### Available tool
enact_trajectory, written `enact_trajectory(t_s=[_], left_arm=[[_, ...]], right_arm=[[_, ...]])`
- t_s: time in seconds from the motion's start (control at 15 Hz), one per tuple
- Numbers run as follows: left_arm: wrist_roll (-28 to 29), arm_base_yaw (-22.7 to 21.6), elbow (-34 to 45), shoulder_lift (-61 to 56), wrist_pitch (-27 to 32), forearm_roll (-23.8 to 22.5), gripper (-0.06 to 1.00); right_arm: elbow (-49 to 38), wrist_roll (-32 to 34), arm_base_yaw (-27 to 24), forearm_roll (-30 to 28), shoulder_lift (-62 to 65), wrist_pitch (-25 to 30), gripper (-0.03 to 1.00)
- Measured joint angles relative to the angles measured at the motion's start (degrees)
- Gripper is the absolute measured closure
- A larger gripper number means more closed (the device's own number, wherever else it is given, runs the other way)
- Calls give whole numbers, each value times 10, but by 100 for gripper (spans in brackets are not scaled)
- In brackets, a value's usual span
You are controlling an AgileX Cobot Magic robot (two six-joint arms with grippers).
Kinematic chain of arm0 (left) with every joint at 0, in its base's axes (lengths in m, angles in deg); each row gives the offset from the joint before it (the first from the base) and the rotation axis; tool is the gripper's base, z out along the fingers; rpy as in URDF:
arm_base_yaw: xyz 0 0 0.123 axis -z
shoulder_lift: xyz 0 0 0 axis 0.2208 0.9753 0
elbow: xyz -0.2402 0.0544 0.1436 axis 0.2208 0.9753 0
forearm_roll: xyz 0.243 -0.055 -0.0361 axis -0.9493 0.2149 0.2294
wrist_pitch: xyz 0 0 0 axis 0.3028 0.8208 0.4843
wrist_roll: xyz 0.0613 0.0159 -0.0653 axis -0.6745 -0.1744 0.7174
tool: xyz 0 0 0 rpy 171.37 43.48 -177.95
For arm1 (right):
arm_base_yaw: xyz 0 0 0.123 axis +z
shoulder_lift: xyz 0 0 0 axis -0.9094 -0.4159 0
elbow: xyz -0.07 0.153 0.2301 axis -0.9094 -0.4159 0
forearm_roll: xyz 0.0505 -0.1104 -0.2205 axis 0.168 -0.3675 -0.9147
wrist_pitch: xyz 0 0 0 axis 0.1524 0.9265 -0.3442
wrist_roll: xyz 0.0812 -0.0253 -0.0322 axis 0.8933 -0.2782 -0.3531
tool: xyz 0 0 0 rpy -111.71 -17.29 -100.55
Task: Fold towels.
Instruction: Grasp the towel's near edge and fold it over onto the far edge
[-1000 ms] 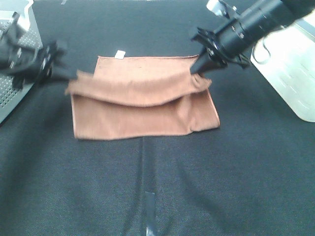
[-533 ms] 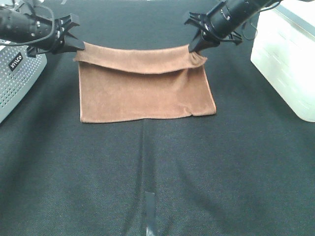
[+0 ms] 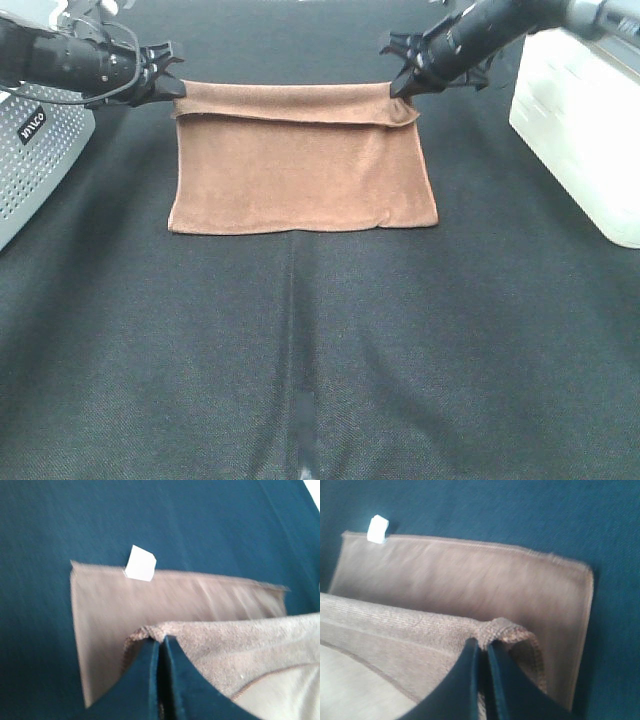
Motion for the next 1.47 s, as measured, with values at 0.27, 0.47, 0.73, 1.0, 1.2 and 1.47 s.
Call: enact_trajectory(t_s=[0.27, 0.47, 0.73, 1.0, 1.2, 1.47], left_arm=[[-1, 25, -34, 48, -65, -3, 94], [-1, 36, -34, 56, -87, -9, 78], [-1, 32, -36, 54, -76, -24, 22], [21, 26, -36, 31, 14, -123, 19], [65, 8, -36, 14, 103, -177, 19], [164, -14, -37, 13, 227, -222, 19]], right_arm=[[5, -34, 1, 21, -40, -68, 97], [5, -40, 1, 32, -45, -89, 79], [6, -41, 1, 29, -45, -75, 22], [6, -41, 1, 2, -38, 58, 19], [6, -17, 1, -29, -14, 127, 19], [6, 42, 1, -68, 15, 237, 20]])
